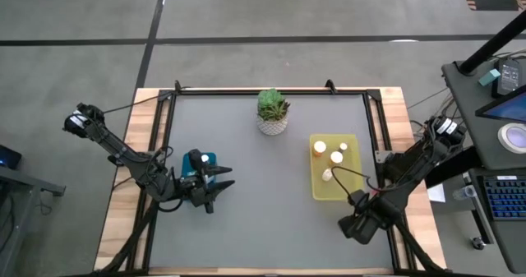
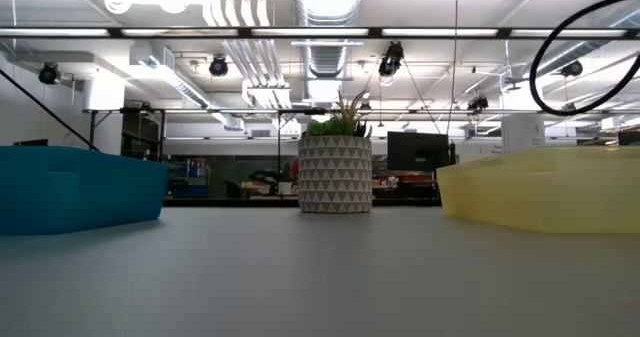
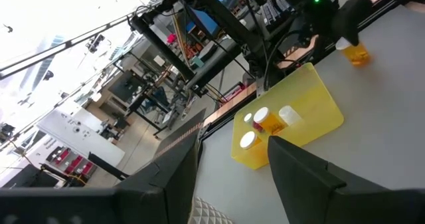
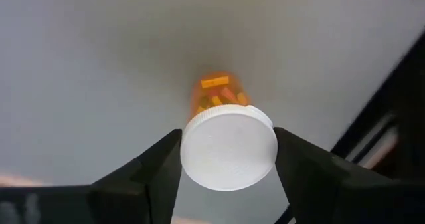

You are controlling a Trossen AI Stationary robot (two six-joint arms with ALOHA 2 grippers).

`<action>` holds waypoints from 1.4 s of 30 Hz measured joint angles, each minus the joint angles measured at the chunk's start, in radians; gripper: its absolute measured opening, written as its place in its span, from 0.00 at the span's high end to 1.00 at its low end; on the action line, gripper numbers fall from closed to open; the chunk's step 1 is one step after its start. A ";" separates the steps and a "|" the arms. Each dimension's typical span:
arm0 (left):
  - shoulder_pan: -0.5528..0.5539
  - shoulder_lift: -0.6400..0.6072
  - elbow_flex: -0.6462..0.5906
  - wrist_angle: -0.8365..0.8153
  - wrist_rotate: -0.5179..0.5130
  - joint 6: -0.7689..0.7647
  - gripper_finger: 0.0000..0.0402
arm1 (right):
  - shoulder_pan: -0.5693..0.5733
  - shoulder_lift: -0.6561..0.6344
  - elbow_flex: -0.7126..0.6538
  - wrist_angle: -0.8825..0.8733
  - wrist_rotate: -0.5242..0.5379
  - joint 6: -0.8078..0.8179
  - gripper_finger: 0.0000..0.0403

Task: Pick and place medicine bottles into bin by pill shape (circle, oval)
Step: Put the orange pill bottle into the right yellow bin

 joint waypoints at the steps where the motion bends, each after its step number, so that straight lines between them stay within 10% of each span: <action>1: 0.000 0.000 0.000 0.000 0.000 0.000 0.58 | 0.000 0.000 0.007 0.018 0.000 0.000 0.48; 16: 0.000 0.000 0.000 0.016 0.000 0.001 0.58 | -0.165 0.081 0.240 0.143 0.203 -0.339 0.48; 30: 0.000 0.000 -0.003 0.025 0.000 0.003 0.58 | -0.425 0.136 0.520 -0.338 0.242 -0.688 0.47; 42: 0.000 0.000 -0.004 0.024 0.000 0.003 0.58 | -0.511 0.033 0.469 -0.525 0.303 -0.767 0.47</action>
